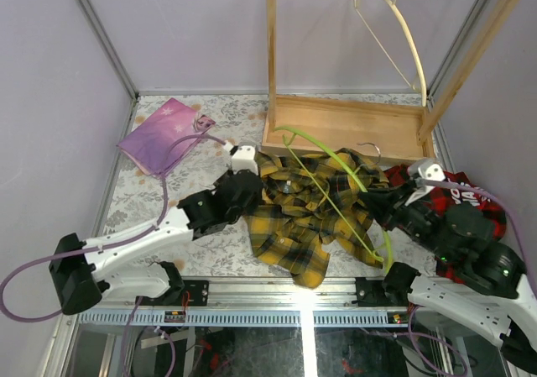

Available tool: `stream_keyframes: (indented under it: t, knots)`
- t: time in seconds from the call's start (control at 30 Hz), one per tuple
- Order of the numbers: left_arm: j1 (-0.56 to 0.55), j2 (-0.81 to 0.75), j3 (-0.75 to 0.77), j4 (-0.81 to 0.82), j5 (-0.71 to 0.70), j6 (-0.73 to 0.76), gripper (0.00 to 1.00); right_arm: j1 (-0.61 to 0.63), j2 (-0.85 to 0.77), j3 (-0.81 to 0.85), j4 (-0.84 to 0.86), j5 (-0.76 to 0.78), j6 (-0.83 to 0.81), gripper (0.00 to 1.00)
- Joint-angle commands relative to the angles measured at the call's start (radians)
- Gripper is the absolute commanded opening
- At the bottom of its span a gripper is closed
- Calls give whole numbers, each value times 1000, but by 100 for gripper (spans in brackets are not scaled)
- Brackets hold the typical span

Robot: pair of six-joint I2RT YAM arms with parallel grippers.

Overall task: Place the shirt on the hanger
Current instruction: Hang the shirt on the hanger.

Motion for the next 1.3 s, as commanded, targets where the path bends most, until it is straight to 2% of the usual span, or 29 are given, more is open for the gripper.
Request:
stream_keyframes:
  t: [0.0,0.2,0.4,0.73,1.27]
  knots:
    - [26,79,141,-141,71,135,0,3,5,136,-93,-68,-67,0]
    - [169,88,227,-167,314,192,0,3,44,235,-183,-91,-89,0]
    - [254,88,308,-226,372,241,0,4,79,280,-245,-97,-103,0]
    - [268,80,369,-248,392,284,0,3,180,265,-223,-207,-128,0]
    - [267,30,438,-267,538,251,0,3,230,171,-42,-202,-114,0]
